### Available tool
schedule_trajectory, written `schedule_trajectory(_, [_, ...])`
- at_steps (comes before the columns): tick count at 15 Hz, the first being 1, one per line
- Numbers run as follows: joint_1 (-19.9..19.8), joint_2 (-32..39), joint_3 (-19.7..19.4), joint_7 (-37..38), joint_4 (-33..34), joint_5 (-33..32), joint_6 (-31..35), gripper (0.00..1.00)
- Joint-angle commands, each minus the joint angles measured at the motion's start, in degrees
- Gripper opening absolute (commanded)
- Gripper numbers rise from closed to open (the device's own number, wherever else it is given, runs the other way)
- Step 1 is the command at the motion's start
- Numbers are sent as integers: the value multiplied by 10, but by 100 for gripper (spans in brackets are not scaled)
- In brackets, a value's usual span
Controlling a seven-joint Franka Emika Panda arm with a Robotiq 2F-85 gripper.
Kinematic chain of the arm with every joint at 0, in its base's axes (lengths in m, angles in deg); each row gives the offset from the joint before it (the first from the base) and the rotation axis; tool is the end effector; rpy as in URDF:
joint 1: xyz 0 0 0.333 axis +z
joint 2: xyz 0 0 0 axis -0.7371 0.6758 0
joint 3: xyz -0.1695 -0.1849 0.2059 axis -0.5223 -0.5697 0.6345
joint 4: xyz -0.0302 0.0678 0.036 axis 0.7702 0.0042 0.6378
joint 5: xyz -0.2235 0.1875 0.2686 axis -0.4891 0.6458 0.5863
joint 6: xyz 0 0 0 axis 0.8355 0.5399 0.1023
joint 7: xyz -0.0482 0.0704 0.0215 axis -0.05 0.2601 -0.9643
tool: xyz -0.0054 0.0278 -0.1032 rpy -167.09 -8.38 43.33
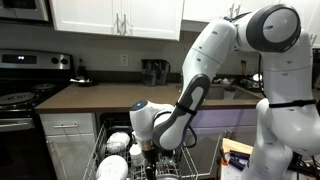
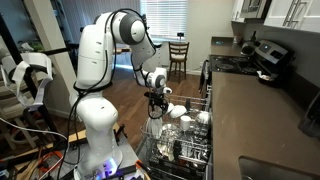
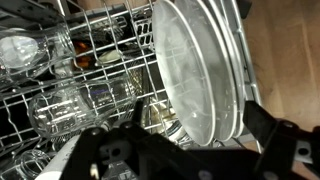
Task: Put a plate from the dishwasher on the counter
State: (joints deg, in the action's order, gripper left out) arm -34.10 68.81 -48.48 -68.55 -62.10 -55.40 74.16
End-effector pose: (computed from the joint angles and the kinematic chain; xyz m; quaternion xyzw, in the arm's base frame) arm 0.4472 0.1716 0.1750 0.9801 0.1627 -0.0981 0.0576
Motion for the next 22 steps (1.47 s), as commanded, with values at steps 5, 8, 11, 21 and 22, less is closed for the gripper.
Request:
schedule_trajectory(5, [11,-8,-13,4,-16,-36,-24,100])
schedule_trajectory(8, [8,-17,-12,-1,-17,-39,-26,100])
schedule_trajectory(11, [1,-27,-5,-14,-21,-26,-20,100])
schedule_trajectory(21, [-3,-26,-11,-27,-23,-33,-21,100])
schedule_trajectory(22, [-4,-24,-12,-26,-23,-32,-21,100])
